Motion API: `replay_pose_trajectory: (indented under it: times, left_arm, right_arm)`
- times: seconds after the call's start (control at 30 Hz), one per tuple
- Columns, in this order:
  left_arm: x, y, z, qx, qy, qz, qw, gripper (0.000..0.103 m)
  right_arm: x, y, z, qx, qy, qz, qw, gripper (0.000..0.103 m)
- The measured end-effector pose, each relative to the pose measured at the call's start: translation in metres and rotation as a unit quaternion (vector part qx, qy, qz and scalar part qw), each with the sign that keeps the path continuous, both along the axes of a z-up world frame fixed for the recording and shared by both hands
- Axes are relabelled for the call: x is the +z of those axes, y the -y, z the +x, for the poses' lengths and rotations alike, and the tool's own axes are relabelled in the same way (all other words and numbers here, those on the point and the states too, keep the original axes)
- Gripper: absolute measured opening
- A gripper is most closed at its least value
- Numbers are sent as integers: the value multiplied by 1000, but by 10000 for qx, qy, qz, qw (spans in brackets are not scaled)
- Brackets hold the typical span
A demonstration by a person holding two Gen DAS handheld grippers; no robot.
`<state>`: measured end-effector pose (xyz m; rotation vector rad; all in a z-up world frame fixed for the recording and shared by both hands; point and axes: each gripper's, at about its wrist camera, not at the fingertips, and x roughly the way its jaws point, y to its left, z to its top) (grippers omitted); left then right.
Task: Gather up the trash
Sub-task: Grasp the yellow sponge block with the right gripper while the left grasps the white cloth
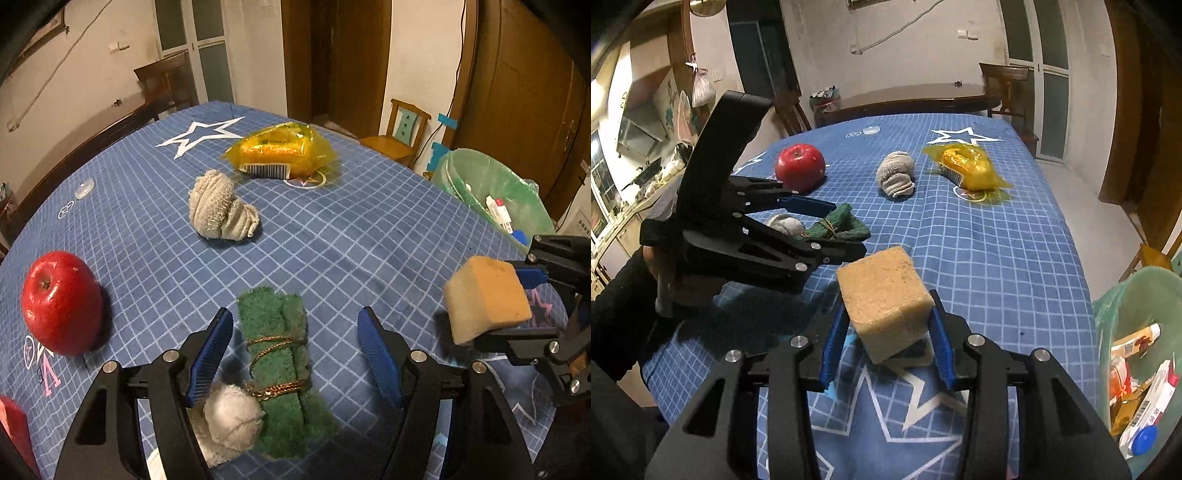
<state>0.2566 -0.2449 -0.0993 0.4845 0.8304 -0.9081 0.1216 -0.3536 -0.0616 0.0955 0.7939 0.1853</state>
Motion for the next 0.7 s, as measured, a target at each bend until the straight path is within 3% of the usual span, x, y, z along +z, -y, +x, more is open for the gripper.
replay_pose_trajectory:
  times: [0.23,0.33,0.47,0.53,0.57,0.63,0.7]
  left_arm:
    - [32,-63,-19,-416,502,-568,9963,74]
    - [20,-85,-22,-698,528,-323,9956,74]
    - [-7,-84,-7,-705,436,76,9965,74]
    - [-15,-82,-5,-817,416,81,9958,68]
    - [-15,-83,-5,-905,350,10,9953,55]
    - [-15,-87,-8,-889,441,17,9951,47]
    - [-16,-94,-13,-857,516,75,9950,28]
  right_arm:
    - [2,0,2,26,4,-5,10000,40]
    - [1,0,3,10,-3,58,10000,40]
    - [-2,-1,3,-50,-70,133,9999,40]
    - [-1,-4,1,-56,-77,125,9999,40]
    - [0,-6,0,-58,-73,109,9999,40]
    - [1,-7,-3,-59,-64,101,9999,40]
    - [2,-8,-5,-63,-52,109,9999,40]
